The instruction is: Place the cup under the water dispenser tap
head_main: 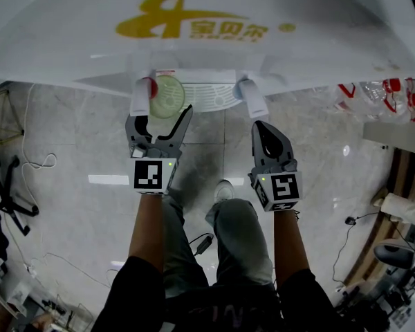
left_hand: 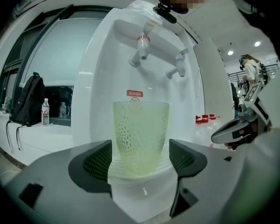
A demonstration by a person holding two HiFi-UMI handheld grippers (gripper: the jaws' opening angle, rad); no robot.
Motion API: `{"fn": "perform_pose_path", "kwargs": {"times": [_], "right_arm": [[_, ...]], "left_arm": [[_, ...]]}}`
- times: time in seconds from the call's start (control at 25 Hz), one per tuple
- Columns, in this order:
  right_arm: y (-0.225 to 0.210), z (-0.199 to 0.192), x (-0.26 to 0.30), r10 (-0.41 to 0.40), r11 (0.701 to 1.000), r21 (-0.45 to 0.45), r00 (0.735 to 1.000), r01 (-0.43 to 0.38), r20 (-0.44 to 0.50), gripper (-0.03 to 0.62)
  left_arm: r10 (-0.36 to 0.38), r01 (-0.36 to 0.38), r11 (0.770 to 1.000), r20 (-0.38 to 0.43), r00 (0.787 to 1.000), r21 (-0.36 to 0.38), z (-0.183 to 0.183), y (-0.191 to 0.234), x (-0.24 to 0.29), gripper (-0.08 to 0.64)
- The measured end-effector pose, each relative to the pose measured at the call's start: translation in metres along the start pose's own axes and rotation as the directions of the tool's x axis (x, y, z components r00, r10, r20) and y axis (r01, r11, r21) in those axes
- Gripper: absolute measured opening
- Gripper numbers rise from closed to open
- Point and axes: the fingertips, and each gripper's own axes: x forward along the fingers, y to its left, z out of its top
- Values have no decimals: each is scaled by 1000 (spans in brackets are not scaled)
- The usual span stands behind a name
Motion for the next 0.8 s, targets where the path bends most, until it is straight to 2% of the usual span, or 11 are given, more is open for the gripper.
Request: {"fn": "perform_pose_path", "kwargs": {"times": [0.24, 0.4, 0.56, 0.8], "right_arm": [[6, 7, -6, 2, 1000, 7, 1000, -2, -2, 14], [15, 16, -18, 3, 1000, 28, 1000, -2, -30, 15], [23, 35, -31, 9, 1000, 14, 1000, -9, 12, 15], [41, 72, -56, 23, 1000, 19, 1000, -23, 21, 15]], "left_arm": [[27, -27, 999, 0, 1000, -20, 1, 2, -18, 380], [41, -42, 999, -52, 998, -22, -3, 4, -38, 380], [43, -45, 998, -58, 997, -37, 14, 4, -60, 376], [64, -67, 996, -51, 997, -52, 57, 7, -93, 228]]}}
